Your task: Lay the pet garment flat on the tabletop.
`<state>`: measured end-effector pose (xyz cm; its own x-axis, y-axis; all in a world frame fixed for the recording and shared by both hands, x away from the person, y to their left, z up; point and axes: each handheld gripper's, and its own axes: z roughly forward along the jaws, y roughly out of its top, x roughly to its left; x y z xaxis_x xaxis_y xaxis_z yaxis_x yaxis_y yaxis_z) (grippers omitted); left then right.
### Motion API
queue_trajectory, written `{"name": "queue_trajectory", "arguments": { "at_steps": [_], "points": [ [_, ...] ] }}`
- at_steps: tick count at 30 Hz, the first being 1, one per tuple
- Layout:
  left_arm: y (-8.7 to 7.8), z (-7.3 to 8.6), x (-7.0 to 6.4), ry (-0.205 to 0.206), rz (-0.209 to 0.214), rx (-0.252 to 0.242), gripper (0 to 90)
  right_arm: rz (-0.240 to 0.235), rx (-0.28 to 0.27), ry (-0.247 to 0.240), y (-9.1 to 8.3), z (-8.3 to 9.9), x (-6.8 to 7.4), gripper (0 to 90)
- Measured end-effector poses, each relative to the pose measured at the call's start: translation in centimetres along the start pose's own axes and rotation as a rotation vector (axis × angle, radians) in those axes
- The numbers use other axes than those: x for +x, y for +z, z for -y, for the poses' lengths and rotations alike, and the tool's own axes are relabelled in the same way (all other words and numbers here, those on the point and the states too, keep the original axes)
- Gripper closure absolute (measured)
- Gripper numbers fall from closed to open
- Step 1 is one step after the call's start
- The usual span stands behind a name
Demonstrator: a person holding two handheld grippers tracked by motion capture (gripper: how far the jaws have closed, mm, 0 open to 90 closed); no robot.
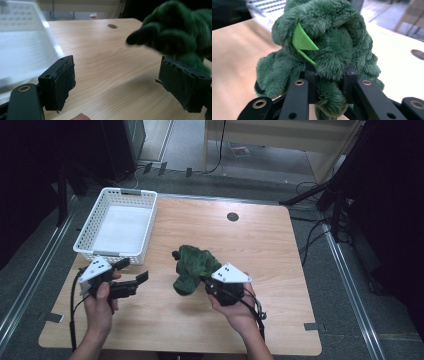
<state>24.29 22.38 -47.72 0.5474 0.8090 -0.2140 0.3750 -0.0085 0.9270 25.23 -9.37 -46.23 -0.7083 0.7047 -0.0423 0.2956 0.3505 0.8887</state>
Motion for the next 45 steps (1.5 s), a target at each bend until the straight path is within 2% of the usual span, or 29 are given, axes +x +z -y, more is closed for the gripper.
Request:
{"name": "queue_trajectory", "arguments": {
  "at_steps": [3, 5, 6, 7, 8, 11, 12, 14, 16, 18, 19, 20, 22, 23, 25, 26, 27, 29, 31, 32, 33, 34, 36, 37, 38, 39, 40, 42, 45],
  "points": [
    [1.3, 0.7, -1.4, 0.035, 0.066, 0.024, 13.9, -0.044, 0.037, -0.053, -0.3, 1.2, 1.5, 68.0],
    [2.1, 1.5, -1.8, 0.075, 0.095, 0.064, 13.9, -0.114, 0.053, -0.046, -0.2, 2.2, 1.8, 51.6],
    [2.4, 1.8, -1.8, 0.075, 0.105, 0.080, 13.9, -0.142, 0.067, -0.044, 0.1, 2.5, 1.7, 43.4],
    [2.4, 1.8, -1.8, 0.075, 0.105, 0.080, 13.9, -0.157, 0.084, -0.040, 0.2, 2.6, 1.6, 41.0],
    [2.6, 2.3, -1.5, 0.057, 0.116, 0.093, 13.9, -0.158, 0.085, -0.035, 0.3, 2.6, 1.4, 43.5],
    [2.7, 2.5, -1.1, 0.049, 0.109, 0.099, 13.9, -0.140, 0.063, -0.003, 0.3, 2.6, 0.6, 63.3],
    [2.7, 2.6, -1.0, 0.048, 0.108, 0.102, 13.9, -0.137, 0.066, -0.002, 0.5, 2.7, 0.3, 64.8],
    [2.8, 2.7, -0.7, 0.041, 0.106, 0.110, 14.0, -0.168, 0.061, -0.001, 0.5, 2.9, -0.2, 58.4],
    [2.8, 2.7, -0.5, 0.039, 0.106, 0.114, 14.0, -0.281, 0.048, -0.001, 0.2, 2.9, -0.3, 43.9],
    [2.9, 2.8, -0.2, 0.028, 0.105, 0.119, 14.0, -0.347, 0.052, -0.041, 0.0, 2.7, 0.4, 34.7],
    [2.9, 2.8, -0.1, 0.023, 0.107, 0.121, 14.0, -0.347, 0.052, -0.041, 0.0, 2.7, 0.4, 34.7],
    [2.9, 2.9, 0.0, 0.017, 0.108, 0.123, 14.1, -0.361, 0.062, -0.069, 0.4, 2.7, 1.4, 29.5],
    [2.9, 2.9, 0.2, 0.012, 0.108, 0.124, 14.2, -0.369, 0.067, -0.082, 0.7, 2.8, 1.8, 29.3],
    [2.9, 2.9, 0.3, 0.005, 0.108, 0.123, 14.3, -0.327, 0.106, -0.136, 1.6, 3.2, 3.0, 33.9],
    [2.8, 2.8, 0.3, 0.002, 0.107, 0.119, 14.3, -0.292, 0.140, -0.187, 2.2, 3.6, 3.7, 47.2],
    [2.8, 2.8, 0.3, 0.002, 0.107, 0.119, 14.3, -0.292, 0.140, -0.187, 2.2, 3.6, 3.7, 47.2],
    [2.6, 2.7, 0.4, 0.001, 0.109, 0.116, 14.3, -0.278, 0.154, -0.200, 2.5, 3.9, 3.7, 71.8],
    [2.5, 2.6, 0.5, 0.000, 0.112, 0.110, 14.3, -0.317, 0.136, -0.166, 2.4, 3.6, 3.1, 81.7],
    [2.5, 2.5, 0.4, -0.006, 0.116, 0.106, 14.3, -0.335, 0.112, -0.131, 2.2, 2.9, 2.1, 84.0],
    [2.6, 2.5, 0.3, -0.010, 0.120, 0.108, 14.3, -0.325, 0.088, -0.115, 2.1, 2.4, 1.4, 84.6],
    [2.7, 2.6, 0.3, -0.007, 0.121, 0.113, 14.3, -0.288, 0.062, -0.090, 2.0, 1.9, 0.7, 84.6],
    [2.7, 2.6, 0.3, -0.007, 0.121, 0.113, 14.3, -0.211, 0.030, -0.045, 2.1, 1.3, -0.3, 81.1],
    [2.9, 2.7, 0.1, -0.005, 0.124, 0.124, 14.3, 0.045, -0.030, 0.159, 2.5, 0.5, -2.8, 56.4],
    [3.1, 2.8, 0.1, -0.002, 0.125, 0.139, 14.3, 0.137, -0.042, 0.261, 2.6, 0.5, -4.1, 48.8],
    [3.1, 2.8, 0.1, -0.002, 0.125, 0.139, 14.3, 0.137, -0.042, 0.261, 2.6, 0.5, -4.1, 48.8],
    [3.3, 2.9, 0.1, -0.003, 0.126, 0.156, 14.3, 0.162, -0.045, 0.350, 2.2, 0.8, -5.6, 44.4],
    [3.3, 2.9, 0.1, -0.003, 0.126, 0.156, 14.3, 0.155, -0.045, 0.343, 1.9, 1.0, -5.8, 43.0],
    [3.9, 3.3, 0.3, -0.009, 0.118, 0.195, 14.3, 0.133, -0.055, 0.320, 1.5, 1.3, -5.4, 46.0],
    [4.7, 3.7, 0.0, -0.002, 0.092, 0.234, 14.9, 0.009, -0.021, 0.268, 2.1, 1.7, -4.3, 46.3]
  ]
}}
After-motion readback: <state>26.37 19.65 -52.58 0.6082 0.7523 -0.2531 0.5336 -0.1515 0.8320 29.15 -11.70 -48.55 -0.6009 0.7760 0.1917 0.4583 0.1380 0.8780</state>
